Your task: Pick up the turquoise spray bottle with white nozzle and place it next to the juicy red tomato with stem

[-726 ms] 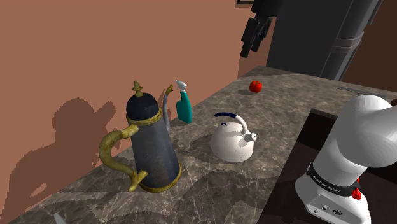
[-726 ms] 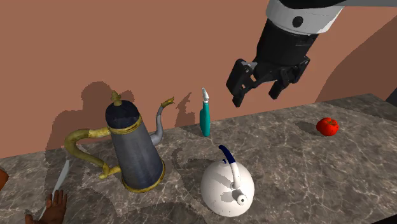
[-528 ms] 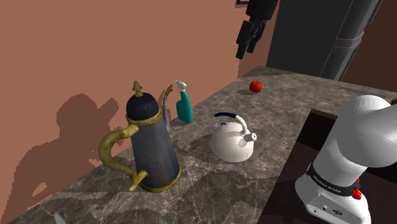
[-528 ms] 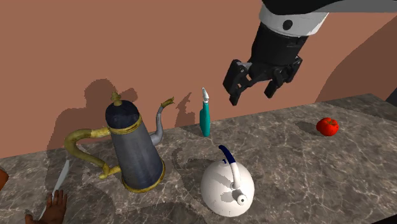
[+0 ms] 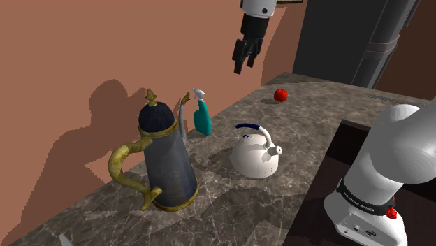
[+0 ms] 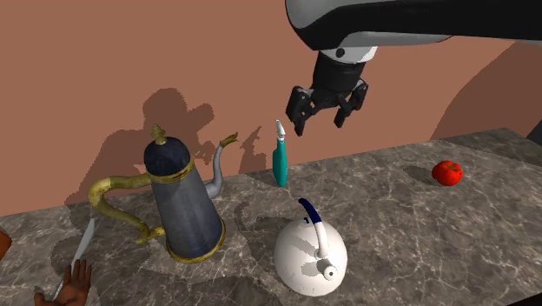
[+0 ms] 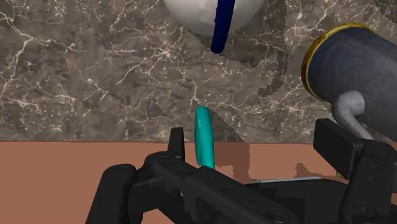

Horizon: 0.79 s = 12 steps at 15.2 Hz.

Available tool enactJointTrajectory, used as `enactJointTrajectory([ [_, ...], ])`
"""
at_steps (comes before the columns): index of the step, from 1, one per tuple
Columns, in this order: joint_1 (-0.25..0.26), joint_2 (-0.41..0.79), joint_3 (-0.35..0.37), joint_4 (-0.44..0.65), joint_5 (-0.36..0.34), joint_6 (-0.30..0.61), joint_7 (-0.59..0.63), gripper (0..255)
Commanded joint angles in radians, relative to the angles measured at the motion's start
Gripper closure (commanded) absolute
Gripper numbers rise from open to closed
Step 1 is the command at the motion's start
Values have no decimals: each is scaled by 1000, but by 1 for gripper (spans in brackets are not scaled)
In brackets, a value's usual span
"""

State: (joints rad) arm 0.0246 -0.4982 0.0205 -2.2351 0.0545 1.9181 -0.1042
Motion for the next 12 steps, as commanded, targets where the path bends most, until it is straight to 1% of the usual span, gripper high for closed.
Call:
enactJointTrajectory([
  [1,2,87,5,39,0,43,1,0],
  [7,3,320,9,176,-6,123,-8,0],
  [12,4,518,12,326,-13,158,-12,0],
])
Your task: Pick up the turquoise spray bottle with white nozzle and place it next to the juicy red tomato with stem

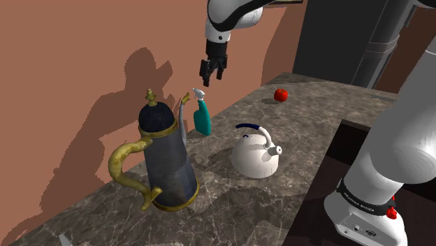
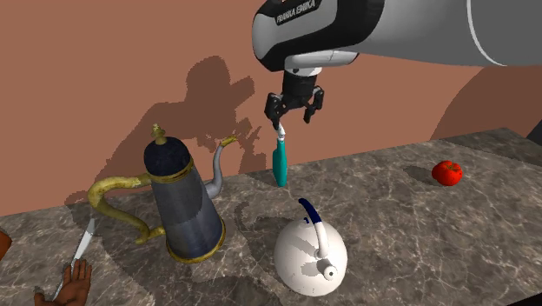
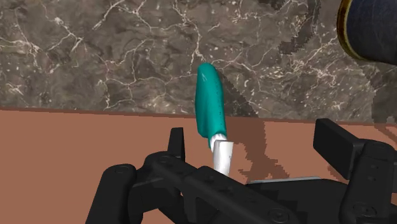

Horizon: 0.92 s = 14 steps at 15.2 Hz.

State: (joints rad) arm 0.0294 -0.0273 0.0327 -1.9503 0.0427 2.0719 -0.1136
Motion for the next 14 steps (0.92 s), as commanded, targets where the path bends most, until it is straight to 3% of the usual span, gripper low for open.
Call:
enactJointTrajectory([
  [1,0,87,0,75,-3,7,-3,0],
  [6,4,287,2,265,-13,4,-5,0],
  [14,6,329,2,223,-13,89,-5,0],
])
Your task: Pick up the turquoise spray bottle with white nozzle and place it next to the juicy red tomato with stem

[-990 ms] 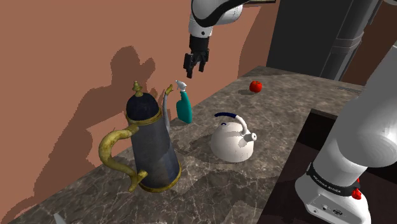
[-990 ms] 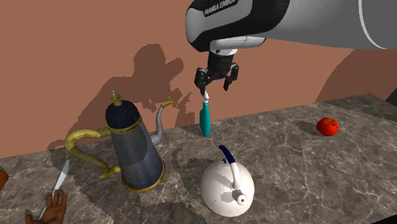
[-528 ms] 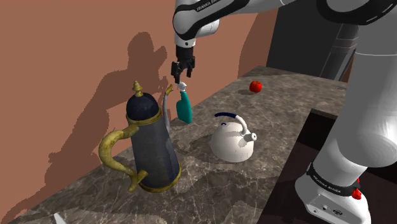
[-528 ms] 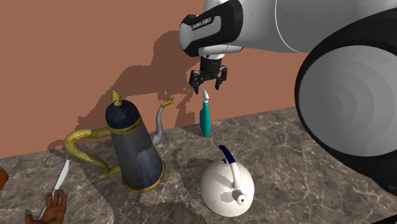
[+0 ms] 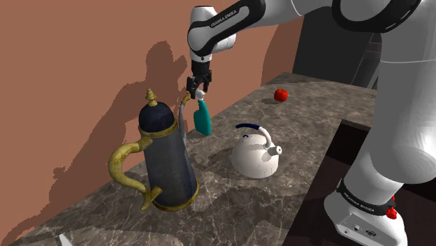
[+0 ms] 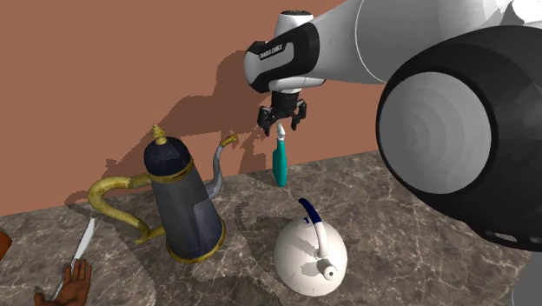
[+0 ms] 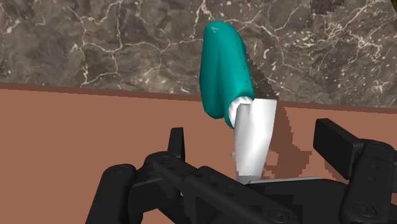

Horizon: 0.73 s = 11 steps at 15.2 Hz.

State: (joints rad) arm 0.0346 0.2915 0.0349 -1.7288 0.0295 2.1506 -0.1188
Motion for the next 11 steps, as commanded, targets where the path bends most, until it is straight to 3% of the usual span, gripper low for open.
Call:
enactJointTrajectory([
  [1,1,11,0,1,0,10,0,0],
  [7,1,11,0,2,0,10,0,0],
  [8,1,11,0,2,0,10,0,255],
  [11,1,11,0,2,0,10,0,255],
])
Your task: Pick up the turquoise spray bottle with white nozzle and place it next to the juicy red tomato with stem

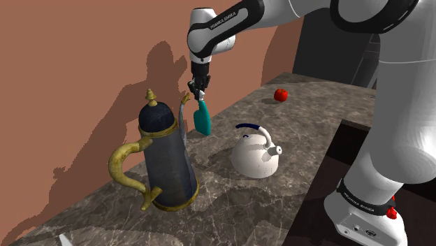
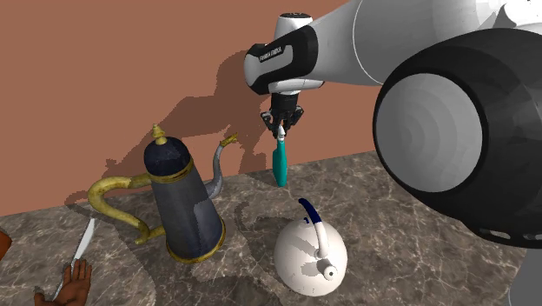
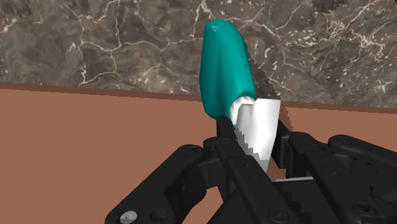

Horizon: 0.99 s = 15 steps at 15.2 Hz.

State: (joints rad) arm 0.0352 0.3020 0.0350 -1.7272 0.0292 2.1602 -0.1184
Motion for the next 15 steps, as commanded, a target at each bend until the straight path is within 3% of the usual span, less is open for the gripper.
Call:
enactJointTrajectory([
  [1,0,0,0,0,0,0,0,255],
  [6,0,0,0,0,0,0,0,255],
  [15,0,-29,0,81,-1,-110,3,255],
])
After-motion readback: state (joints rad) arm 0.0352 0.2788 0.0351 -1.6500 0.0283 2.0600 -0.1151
